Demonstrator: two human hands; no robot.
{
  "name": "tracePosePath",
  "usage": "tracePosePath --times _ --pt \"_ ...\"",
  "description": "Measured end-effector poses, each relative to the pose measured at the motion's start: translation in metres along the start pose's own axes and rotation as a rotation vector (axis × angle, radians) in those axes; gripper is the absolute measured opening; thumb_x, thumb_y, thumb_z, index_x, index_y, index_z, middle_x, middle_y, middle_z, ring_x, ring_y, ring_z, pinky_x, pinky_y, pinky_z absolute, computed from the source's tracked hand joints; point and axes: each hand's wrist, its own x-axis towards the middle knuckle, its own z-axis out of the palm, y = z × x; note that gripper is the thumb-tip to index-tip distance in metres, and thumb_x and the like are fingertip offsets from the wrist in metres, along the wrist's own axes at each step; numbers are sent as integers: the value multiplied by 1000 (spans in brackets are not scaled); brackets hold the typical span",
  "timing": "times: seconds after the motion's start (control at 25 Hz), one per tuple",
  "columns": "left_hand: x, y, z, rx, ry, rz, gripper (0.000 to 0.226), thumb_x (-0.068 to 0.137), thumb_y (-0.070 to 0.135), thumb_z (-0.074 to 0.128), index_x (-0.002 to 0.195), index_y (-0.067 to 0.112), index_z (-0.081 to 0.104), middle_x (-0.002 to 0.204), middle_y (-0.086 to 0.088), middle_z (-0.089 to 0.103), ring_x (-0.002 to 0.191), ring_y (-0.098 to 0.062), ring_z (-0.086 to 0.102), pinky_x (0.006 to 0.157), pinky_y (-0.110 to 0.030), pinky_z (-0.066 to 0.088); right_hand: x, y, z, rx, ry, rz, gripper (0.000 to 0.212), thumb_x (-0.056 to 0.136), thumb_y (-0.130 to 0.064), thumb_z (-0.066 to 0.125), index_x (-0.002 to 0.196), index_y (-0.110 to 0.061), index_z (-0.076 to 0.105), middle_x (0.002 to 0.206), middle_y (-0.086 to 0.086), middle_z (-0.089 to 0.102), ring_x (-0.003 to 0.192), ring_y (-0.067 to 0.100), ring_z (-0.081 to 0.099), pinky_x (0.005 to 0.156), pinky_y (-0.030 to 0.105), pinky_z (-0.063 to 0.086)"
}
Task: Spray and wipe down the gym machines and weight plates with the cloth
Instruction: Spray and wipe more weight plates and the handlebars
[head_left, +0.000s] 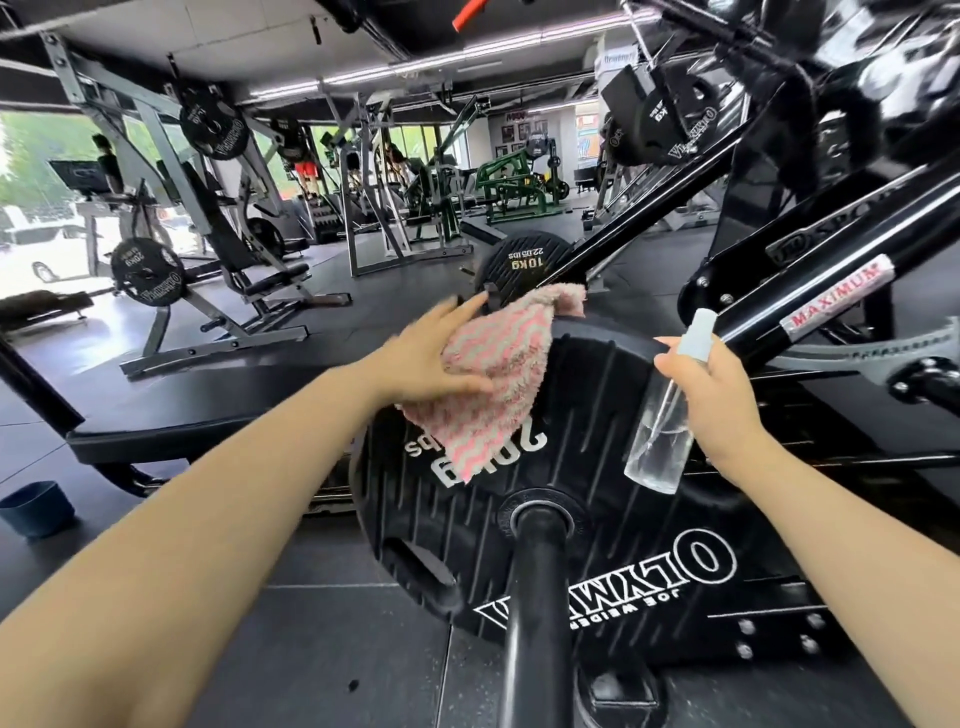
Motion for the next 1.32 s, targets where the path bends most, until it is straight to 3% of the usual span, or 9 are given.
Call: tracePosePath --times 0.2,0.32,0.4,0.6,0.92,1.0,1.12,1.24,1.32 --pt "2 35 18 -121 478 -27 54 90 41 27 99 8 69 93 -14 70 92 -30 63 74 -33 37 -4 -1 1 -6 3 13 18 65 -44 51 82 -39 54 80 -12 54 83 13 52 88 42 42" --pt "20 67 6 -375 559 122 44 88 43 43 50 22 48 46 7 48 49 1 46 54 -25 34 -2 -1 0 -20 -8 13 17 66 -46 50 81 -40 55 79 -13 56 85 14 55 87 42 43" --pt "29 74 4 -342 518 218 48 78 53 52 59 10 58 56 -3 55 56 -4 46 56 -26 36 -2 -2 -1 -20 -8 19 16 66 -45 50 79 -38 54 75 -14 54 79 10 52 82 38 41" --pt "34 63 46 609 465 336 86 69 80 34 137 28 44 141 -11 46 129 -38 39 104 -60 26 -6 -2 -1 -26 11 9 28 66 -44 50 87 -26 54 74 -12 50 72 7 47 76 35 37" --pt "-1 44 122 838 568 553 43 91 23 38 128 3 45 132 -9 55 133 -29 36 115 -32 10 -4 1 -2 -69 11 -34 28 63 -49 50 85 -32 57 75 -13 52 77 14 49 79 39 40" --pt "-18 25 145 639 480 441 29 81 17 54 108 10 59 103 -5 69 106 -23 62 99 -20 39 -3 2 -2 -64 8 -46 18 64 -49 51 78 -38 51 75 -14 54 77 14 49 81 40 40" --pt "-29 16 137 0 -433 38 24 78 26 52 89 19 71 75 0 70 70 -18 65 63 -24 54 -3 5 -2 -62 8 -51 12 67 -45 51 75 -37 49 79 -16 55 78 14 48 83 42 40" --pt "-35 17 115 -89 -312 -42 31 88 21 44 104 11 68 73 -1 65 63 -11 63 56 -18 52 -3 7 -5 -40 -15 -64 17 60 -53 51 73 -42 49 83 -16 57 82 15 50 85 44 41" --pt "-43 6 105 -43 104 -66 37 88 23 63 118 3 56 80 9 58 62 10 56 61 -8 48 -5 8 -6 -12 -19 -72 18 57 -55 48 71 -43 50 84 -14 58 84 14 52 87 44 41"
